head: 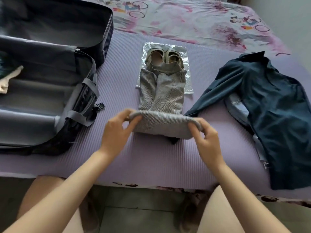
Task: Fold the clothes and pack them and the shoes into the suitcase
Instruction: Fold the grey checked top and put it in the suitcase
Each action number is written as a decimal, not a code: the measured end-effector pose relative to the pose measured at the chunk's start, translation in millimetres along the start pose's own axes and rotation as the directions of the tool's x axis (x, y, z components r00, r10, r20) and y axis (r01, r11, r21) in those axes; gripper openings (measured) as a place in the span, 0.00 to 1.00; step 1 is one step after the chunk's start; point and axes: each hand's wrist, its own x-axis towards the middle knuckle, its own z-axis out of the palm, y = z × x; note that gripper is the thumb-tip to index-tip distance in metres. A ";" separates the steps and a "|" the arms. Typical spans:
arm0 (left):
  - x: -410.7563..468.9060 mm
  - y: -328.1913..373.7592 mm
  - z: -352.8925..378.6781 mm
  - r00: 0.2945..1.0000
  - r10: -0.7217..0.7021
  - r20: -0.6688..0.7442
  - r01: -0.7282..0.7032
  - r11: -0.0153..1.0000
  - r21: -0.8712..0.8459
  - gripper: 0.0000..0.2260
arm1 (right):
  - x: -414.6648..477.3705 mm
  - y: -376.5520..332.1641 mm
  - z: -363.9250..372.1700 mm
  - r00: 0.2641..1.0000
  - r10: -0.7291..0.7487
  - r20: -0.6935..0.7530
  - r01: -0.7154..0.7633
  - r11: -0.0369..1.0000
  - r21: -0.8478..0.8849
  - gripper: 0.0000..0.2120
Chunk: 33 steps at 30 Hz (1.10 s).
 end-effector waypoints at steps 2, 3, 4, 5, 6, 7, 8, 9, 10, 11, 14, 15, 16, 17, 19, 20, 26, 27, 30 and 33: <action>34.6 2.1 13.7 0.990 -0.138 -0.019 0.137 0.990 -0.043 0.09 | 36.2 2.3 7.4 0.994 0.068 -0.082 -0.067 0.998 0.011 0.05; 51.7 1.1 21.8 0.975 -0.219 -0.022 0.218 0.975 -0.038 0.10 | 54.6 7.2 12.4 0.985 0.123 -0.120 -0.124 0.992 0.003 0.06; 67.7 -3.6 30.6 0.946 -0.323 -0.008 0.323 0.946 -0.032 0.13 | 71.4 14.6 17.3 0.970 0.193 -0.149 -0.196 0.981 -0.006 0.07; 80.5 -8.8 38.8 0.898 -0.440 0.023 0.440 0.897 -0.033 0.16 | 85.1 23.7 22.6 0.947 0.277 -0.161 -0.282 0.959 -0.009 0.08; 88.8 -14.3 45.1 0.835 -0.547 0.063 0.550 0.835 -0.033 0.19 | 93.6 31.7 27.6 0.914 0.381 -0.143 -0.386 0.923 -0.007 0.12; 93.0 -20.2 49.1 0.770 -0.629 0.103 0.635 0.771 -0.036 0.21 | 97.4 39.2 31.7 0.871 0.480 -0.104 -0.482 0.876 0.004 0.20; 92.4 -26.2 50.6 0.724 -0.679 0.125 0.687 0.725 -0.043 0.23 | 96.1 44.9 34.2 0.829 0.554 -0.071 -0.554 0.832 0.023 0.26; 86.2 -30.5 50.0 0.699 -0.702 0.137 0.712 0.699 -0.055 0.24 | 89.8 49.7 35.0 0.805 0.589 -0.065 -0.587 0.808 0.056 0.29; 76.5 -34.0 48.3 0.698 -0.703 0.137 0.715 0.694 -0.087 0.25 | 78.6 52.1 34.1 0.806 0.586 -0.086 -0.578 0.809 0.102 0.29; 63.9 -36.4 46.2 0.707 -0.695 0.130 0.707 0.697 -0.121 0.24 | 65.2 55.2 32.9 0.814 0.570 -0.113 -0.554 0.820 0.144 0.26; 28.3 -37.0 47.7 0.757 -0.647 0.093 0.654 0.747 -0.120 0.20 | 30.6 54.6 33.9 0.838 0.536 -0.101 -0.515 0.839 0.179 0.19; 22.0 -36.0 51.5 0.784 -0.617 0.070 0.620 0.783 -0.054 0.19 | 23.4 55.8 36.3 0.849 0.517 -0.112 -0.502 0.854 0.138 0.17; 18.0 -34.7 55.2 0.808 -0.587 0.047 0.588 0.809 0.005 0.17 | 19.2 54.9 38.8 0.856 0.499 -0.138 -0.489 0.867 0.101 0.16; 16.4 -33.3 58.1 0.829 -0.558 0.024 0.557 0.829 0.041 0.16 | 17.5 52.4 41.3 0.859 0.481 -0.173 -0.476 0.876 0.075 0.15; 15.0 -25.6 57.6 0.879 -0.475 -0.038 0.476 0.875 0.085 0.14 | 13.8 41.9 43.6 0.860 0.450 -0.238 -0.448 0.891 0.067 0.13; 14.9 -21.1 55.0 0.905 -0.420 -0.062 0.425 0.898 0.115 0.14 | 10.7 34.6 42.6 0.866 0.430 -0.256 -0.426 0.901 0.074 0.12; -26.2 -15.8 32.3 0.936 -0.350 0.035 0.334 0.917 0.218 0.18 | -34.1 22.3 38.3 0.885 0.385 -0.260 -0.402 0.916 -0.011 0.15; -38.0 -16.8 31.9 0.919 -0.391 0.057 0.366 0.897 0.248 0.21 | -41.6 26.3 40.8 0.883 0.401 -0.243 -0.425 0.904 -0.054 0.18; -58.7 -19.1 29.5 0.957 -0.289 0.022 0.270 0.916 0.298 0.25 | -54.3 32.2 45.2 0.924 0.305 -0.228 -0.349 0.919 -0.184 0.25; -51.1 -20.1 24.6 0.993 -0.037 0.111 0.003 0.954 0.300 0.22 | -53.1 31.3 40.0 0.998 0.014 -0.063 -0.035 0.937 -0.349 0.28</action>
